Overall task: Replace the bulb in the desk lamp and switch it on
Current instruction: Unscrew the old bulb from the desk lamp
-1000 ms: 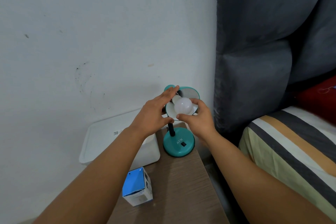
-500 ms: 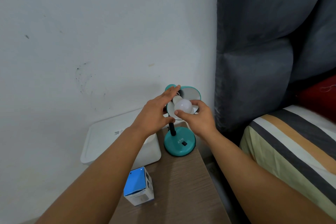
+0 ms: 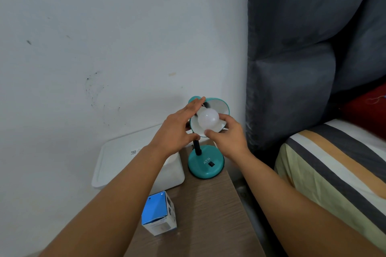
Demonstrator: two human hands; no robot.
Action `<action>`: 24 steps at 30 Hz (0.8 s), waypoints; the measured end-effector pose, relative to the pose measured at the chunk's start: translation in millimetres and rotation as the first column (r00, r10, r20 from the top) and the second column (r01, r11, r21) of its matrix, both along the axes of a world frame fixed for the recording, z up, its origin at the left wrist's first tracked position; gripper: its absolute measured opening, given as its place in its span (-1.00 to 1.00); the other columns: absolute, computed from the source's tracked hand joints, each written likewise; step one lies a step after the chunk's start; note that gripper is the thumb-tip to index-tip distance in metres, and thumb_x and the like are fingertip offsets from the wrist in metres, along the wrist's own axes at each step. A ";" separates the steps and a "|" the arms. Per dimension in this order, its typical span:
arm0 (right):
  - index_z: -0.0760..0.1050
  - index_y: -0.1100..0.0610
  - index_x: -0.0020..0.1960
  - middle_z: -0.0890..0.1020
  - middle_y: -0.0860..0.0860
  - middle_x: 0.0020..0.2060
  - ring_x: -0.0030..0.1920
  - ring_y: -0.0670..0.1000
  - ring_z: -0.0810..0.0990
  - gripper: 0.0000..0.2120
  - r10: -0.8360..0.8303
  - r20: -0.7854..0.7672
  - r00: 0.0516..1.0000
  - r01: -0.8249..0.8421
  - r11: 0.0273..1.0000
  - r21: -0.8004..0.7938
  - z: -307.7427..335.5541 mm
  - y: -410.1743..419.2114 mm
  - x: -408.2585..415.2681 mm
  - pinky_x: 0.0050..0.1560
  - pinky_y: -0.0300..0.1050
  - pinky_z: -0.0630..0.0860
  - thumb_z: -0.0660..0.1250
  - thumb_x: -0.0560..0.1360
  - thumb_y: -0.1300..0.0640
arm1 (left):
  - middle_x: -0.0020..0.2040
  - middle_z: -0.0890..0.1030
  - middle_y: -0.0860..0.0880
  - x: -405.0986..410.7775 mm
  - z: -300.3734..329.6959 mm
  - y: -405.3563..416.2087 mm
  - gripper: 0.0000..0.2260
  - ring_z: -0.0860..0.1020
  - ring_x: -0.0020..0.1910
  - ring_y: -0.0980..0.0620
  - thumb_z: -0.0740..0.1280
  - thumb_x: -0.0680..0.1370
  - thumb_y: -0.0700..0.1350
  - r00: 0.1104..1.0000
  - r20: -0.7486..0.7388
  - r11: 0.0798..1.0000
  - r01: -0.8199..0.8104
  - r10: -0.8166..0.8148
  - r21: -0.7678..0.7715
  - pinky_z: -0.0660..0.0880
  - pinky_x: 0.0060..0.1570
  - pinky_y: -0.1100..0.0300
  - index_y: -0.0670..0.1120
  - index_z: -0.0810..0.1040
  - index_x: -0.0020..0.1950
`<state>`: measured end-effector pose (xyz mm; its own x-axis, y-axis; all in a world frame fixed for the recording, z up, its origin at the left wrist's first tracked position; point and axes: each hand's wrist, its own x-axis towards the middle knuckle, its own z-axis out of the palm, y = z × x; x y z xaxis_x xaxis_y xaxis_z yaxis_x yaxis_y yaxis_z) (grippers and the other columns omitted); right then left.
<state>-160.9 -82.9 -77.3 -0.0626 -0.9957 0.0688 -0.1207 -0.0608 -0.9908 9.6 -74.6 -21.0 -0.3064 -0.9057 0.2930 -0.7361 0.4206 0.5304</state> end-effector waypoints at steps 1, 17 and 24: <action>0.47 -0.12 0.16 0.61 -0.01 0.01 -0.11 0.02 0.63 -0.56 -0.011 0.011 1.000 0.011 1.000 -0.010 0.5 1.2 0.4 -0.08 -0.05 0.61 0.51 0.34 0.12 | 0.58 0.32 0.12 0.2 0.0 0.0 -0.02 0.44 0.46 0.08 0.59 0.40 -0.27 1.000 0.001 1.000 -0.002 0.002 -0.003 0.52 0.32 0.18 0.38 0.13 0.55; 0.49 -0.03 0.24 0.60 -0.08 0.08 0.06 -0.05 0.59 -0.53 -0.010 -0.013 1.000 0.010 0.999 0.047 9.5 9.8 2.1 -0.11 -0.24 0.49 0.39 0.43 -0.25 | 0.57 0.34 0.14 0.0 -1.0 0.0 -0.07 0.46 0.44 0.10 0.57 0.43 -0.27 1.000 -0.009 1.000 0.012 -0.012 0.001 0.52 0.33 0.15 0.32 0.16 0.58; 0.53 0.00 0.14 0.58 -0.13 -0.06 -0.17 -0.20 0.52 -0.53 -0.014 -0.113 0.994 0.019 0.999 0.048 12.7 14.6 2.8 -0.28 -0.34 0.34 0.40 0.40 -0.30 | 0.56 0.35 0.11 -0.8 -1.4 -0.3 -0.06 0.48 0.42 0.08 0.56 0.42 -0.29 1.000 -0.016 1.000 0.010 -0.010 0.002 0.53 0.31 0.18 0.32 0.17 0.58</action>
